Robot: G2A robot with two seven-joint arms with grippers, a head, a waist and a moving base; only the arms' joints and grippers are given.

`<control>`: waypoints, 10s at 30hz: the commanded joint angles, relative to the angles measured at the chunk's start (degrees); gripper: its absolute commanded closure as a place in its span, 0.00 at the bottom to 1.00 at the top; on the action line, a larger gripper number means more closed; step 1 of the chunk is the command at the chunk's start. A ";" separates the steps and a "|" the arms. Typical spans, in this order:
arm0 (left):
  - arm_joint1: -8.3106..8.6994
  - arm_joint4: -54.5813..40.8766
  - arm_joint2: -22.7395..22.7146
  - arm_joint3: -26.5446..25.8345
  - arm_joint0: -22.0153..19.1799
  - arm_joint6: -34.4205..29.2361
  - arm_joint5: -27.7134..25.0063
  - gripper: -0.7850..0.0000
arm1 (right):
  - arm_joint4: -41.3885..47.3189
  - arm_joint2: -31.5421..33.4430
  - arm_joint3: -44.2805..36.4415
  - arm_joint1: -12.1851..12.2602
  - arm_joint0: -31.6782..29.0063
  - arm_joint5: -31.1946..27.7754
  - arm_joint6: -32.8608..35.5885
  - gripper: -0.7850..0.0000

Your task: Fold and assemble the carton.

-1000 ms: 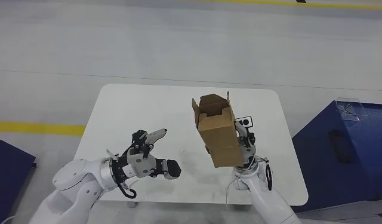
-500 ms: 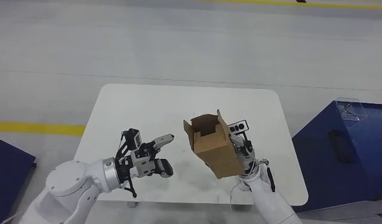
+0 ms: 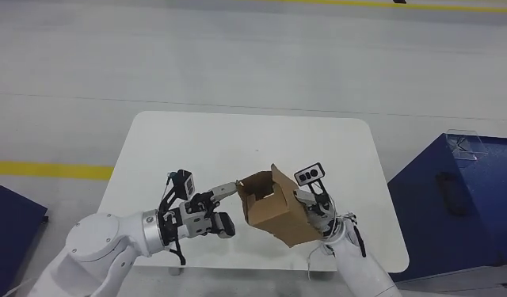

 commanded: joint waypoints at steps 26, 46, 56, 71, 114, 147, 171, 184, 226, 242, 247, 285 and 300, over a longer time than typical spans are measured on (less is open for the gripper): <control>0.23 -1.00 -0.96 -2.17 1.50 -0.57 0.28 0.00 | -4.74 1.48 1.23 -1.12 0.76 -0.66 1.13 1.00; -0.04 -4.23 -0.49 0.53 -1.68 4.28 6.84 0.00 | -5.92 1.95 0.68 -1.63 0.00 0.85 4.51 1.00; 0.26 -4.70 -1.37 -0.50 0.00 1.09 5.38 0.00 | -5.17 2.13 0.99 -2.23 0.97 -0.33 3.31 1.00; 0.28 -2.11 2.42 0.00 -1.93 1.05 8.65 0.00 | -6.11 2.13 0.68 -2.79 0.68 -1.26 1.39 1.00; 0.73 3.74 0.47 -12.79 7.39 9.45 4.76 0.00 | -24.18 8.42 -4.56 -1.38 -1.52 -5.48 4.89 1.00; -0.08 3.09 5.36 -10.05 2.00 12.19 11.43 0.00 | -22.95 9.15 -4.61 -1.29 -0.78 -3.13 7.24 1.00; 1.27 4.99 -7.99 -3.69 4.74 4.76 3.87 0.00 | -2.85 3.42 3.90 -2.10 -1.84 27.99 7.04 1.00; 1.93 9.10 -1.71 -7.25 3.39 -5.38 5.77 0.00 | -5.86 2.37 1.86 -1.52 -1.87 27.09 8.23 1.00; 3.35 9.38 2.38 -7.08 0.65 -9.79 13.72 0.00 | -5.61 0.67 0.15 0.41 -1.58 24.29 8.23 1.00; 3.54 9.81 1.84 -7.49 0.96 -10.80 13.37 0.00 | -5.43 4.68 -0.57 0.97 -0.41 26.02 0.48 1.00; 3.42 6.69 -0.46 -7.70 2.20 -8.23 10.83 0.00 | -7.49 5.48 1.33 1.31 -0.83 26.32 -0.45 1.00; 4.03 1.31 -5.56 -11.22 8.14 -5.36 16.32 0.00 | 53.89 13.45 -37.53 0.55 -9.83 6.56 -148.30 1.00; 4.03 1.31 -5.56 -11.22 8.14 -5.36 16.32 0.00 | 49.66 2.73 -21.77 -1.28 -2.73 -1.78 -144.99 0.81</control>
